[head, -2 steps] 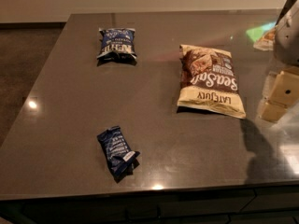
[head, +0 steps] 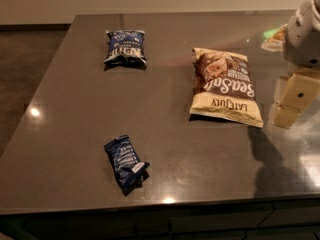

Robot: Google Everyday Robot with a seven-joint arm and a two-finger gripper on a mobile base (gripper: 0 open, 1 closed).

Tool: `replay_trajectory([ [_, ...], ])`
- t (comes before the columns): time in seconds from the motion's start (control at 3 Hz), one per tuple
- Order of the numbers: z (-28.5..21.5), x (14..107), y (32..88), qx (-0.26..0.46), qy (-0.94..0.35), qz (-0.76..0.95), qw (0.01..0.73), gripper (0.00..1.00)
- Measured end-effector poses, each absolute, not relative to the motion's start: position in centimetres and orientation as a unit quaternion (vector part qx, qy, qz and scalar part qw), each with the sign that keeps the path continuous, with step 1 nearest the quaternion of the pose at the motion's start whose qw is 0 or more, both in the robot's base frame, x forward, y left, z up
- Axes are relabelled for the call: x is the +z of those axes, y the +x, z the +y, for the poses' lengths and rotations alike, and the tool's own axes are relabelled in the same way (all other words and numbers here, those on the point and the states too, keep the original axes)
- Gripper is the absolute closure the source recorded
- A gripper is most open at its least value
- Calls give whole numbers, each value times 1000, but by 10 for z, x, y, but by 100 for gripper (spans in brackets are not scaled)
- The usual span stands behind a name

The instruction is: Move rxbar blueberry near brown chip bag

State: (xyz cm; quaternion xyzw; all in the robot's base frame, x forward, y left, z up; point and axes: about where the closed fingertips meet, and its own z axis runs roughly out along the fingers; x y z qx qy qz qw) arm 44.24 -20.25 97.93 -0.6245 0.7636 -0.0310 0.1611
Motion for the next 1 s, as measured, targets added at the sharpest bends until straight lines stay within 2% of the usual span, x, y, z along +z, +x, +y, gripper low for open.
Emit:
replay_trajectory([
  [1.0, -71, 952, 473, 35, -762, 625, 163, 0],
])
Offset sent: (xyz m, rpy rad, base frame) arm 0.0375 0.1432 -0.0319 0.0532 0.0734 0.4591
